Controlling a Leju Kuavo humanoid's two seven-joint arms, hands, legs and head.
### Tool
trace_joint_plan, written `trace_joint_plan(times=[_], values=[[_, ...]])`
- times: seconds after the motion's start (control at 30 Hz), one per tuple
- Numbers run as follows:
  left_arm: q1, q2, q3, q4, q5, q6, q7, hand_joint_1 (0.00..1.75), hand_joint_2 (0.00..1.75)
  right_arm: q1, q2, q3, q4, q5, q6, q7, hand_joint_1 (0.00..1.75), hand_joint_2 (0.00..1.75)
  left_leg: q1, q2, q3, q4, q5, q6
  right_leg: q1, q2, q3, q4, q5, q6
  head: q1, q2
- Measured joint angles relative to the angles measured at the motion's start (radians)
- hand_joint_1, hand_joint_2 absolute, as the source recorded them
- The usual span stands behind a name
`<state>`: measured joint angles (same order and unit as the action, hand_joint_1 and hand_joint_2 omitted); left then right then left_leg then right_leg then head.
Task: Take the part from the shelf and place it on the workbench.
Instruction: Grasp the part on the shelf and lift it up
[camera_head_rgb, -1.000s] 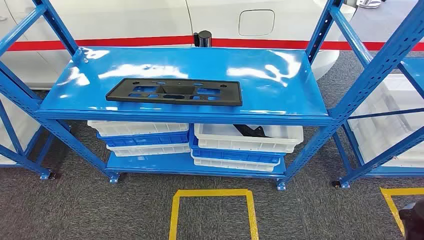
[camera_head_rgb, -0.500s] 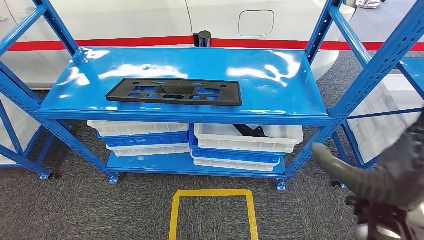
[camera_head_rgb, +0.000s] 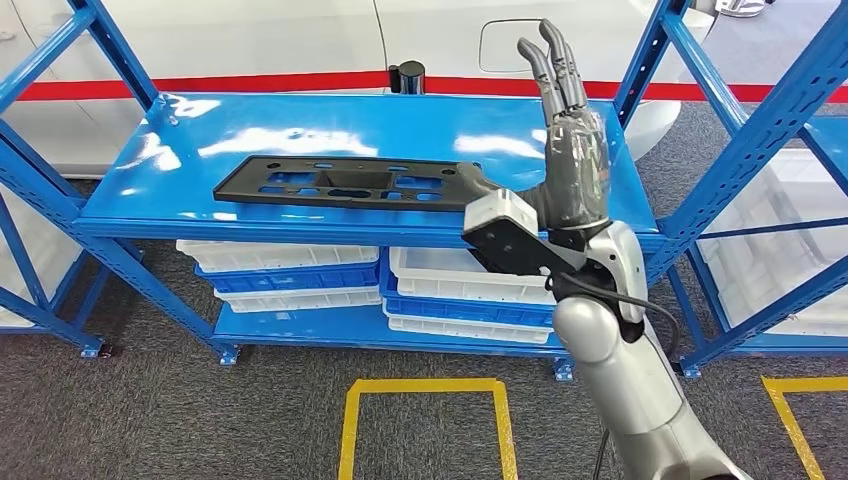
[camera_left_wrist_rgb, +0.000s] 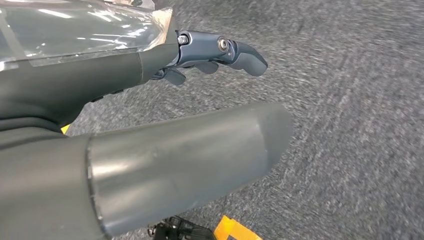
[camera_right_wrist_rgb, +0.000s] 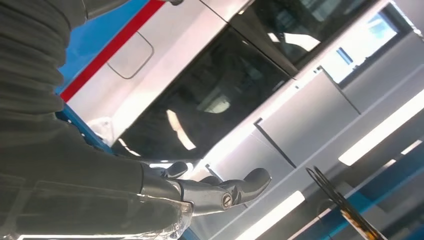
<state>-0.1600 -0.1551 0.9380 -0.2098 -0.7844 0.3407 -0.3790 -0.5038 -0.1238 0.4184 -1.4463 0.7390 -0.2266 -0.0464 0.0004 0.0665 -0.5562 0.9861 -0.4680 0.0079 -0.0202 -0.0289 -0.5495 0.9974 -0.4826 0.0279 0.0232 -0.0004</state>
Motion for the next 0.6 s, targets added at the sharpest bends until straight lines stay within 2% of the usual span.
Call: trace_joint_plan(times=[0.23, 0.47, 0.6], values=[[-0.017, -0.004, -0.038, 0.000, -0.022, -0.024, 0.006, 0.00, 0.00, -0.071, 0.034, 0.006, 0.164, 0.084, 0.029, 0.048, 0.00, 1.75, 0.000, 0.000, -0.001, 0.000, 0.000, 0.000, 0.000, 0.000, -0.001, 0.000, 0.000, 0.000, 0.000, 0.000], [-0.028, -0.011, -0.063, 0.000, -0.029, -0.033, 0.014, 0.00, 0.00, -0.078, 0.055, 0.015, 0.239, 0.144, 0.118, 0.074, 0.00, 1.75, 0.000, 0.000, -0.002, 0.000, 0.000, 0.000, 0.000, 0.000, -0.002, 0.000, 0.000, 0.000, 0.000, 0.000], [-0.030, -0.013, -0.076, 0.000, -0.036, -0.034, 0.018, 0.00, 0.00, -0.075, 0.060, 0.031, 0.259, 0.170, 0.134, 0.075, 0.00, 1.75, 0.000, 0.000, -0.003, 0.000, 0.000, 0.000, 0.000, 0.000, -0.003, 0.000, 0.000, 0.000, 0.000, 0.000]])
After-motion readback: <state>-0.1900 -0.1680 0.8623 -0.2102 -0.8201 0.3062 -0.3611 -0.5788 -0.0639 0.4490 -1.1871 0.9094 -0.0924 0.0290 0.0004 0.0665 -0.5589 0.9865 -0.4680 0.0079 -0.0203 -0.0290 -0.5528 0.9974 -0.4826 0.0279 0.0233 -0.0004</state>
